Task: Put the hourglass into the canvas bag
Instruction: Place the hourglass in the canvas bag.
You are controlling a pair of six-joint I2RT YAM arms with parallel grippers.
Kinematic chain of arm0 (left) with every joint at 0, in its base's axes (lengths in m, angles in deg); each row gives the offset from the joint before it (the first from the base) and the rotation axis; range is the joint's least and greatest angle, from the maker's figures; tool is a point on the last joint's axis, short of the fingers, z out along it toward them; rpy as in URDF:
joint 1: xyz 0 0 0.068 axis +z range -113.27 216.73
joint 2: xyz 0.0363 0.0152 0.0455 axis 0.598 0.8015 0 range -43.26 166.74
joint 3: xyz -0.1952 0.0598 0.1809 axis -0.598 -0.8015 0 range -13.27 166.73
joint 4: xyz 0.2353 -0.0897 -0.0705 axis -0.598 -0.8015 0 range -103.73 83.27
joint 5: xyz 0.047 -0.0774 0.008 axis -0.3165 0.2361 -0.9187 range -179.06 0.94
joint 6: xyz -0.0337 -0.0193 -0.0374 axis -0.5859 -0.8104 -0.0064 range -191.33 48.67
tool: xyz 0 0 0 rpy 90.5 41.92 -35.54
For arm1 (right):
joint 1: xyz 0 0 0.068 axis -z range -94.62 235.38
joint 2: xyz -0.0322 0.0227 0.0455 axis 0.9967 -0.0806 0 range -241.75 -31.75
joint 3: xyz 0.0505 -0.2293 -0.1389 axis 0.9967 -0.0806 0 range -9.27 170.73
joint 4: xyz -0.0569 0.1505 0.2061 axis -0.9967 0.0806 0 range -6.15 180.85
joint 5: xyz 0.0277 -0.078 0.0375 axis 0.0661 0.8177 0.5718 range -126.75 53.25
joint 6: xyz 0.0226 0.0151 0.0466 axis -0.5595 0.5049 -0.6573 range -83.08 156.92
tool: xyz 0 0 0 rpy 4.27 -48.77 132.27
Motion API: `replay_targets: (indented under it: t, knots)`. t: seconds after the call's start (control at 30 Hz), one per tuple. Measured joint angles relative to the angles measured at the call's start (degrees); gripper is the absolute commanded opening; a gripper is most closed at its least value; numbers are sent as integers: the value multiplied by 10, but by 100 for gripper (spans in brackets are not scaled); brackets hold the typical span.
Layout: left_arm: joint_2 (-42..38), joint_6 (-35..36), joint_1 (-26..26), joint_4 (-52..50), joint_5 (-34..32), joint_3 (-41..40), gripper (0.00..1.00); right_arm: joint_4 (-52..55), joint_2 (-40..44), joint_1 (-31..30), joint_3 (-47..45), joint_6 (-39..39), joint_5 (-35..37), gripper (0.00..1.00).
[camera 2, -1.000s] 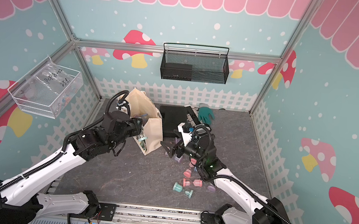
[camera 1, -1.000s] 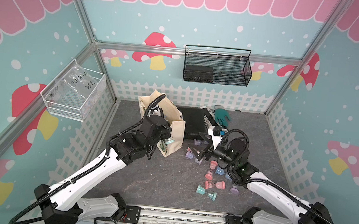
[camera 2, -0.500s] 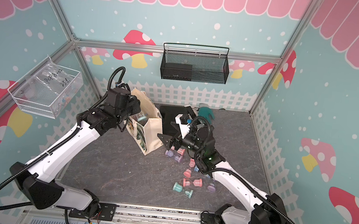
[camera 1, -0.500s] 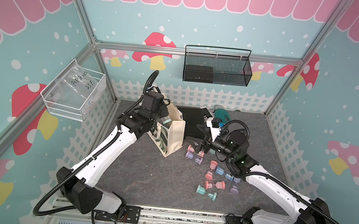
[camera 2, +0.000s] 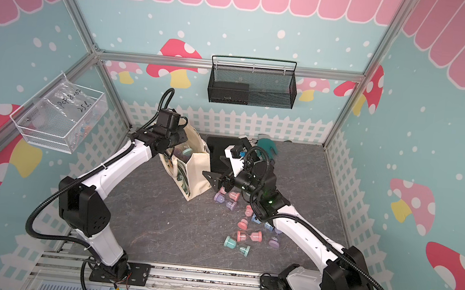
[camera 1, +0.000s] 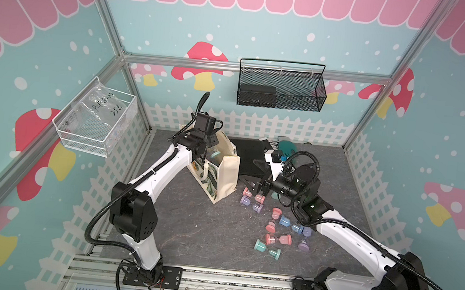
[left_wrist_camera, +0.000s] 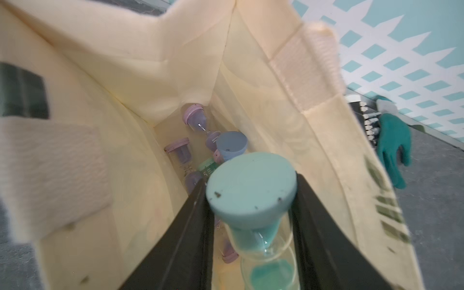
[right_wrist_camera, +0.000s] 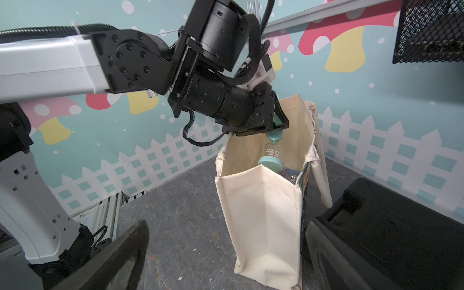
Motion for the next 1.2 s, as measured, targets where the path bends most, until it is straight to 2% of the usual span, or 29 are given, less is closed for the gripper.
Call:
replay_targets:
  t: [0.73, 1.2]
  knots:
    - [96, 8, 11, -50, 3, 58, 46, 6, 0, 0, 0, 6, 18, 100]
    - [126, 25, 10, -95, -3, 97, 61, 7, 0, 0, 0, 6, 27, 100]
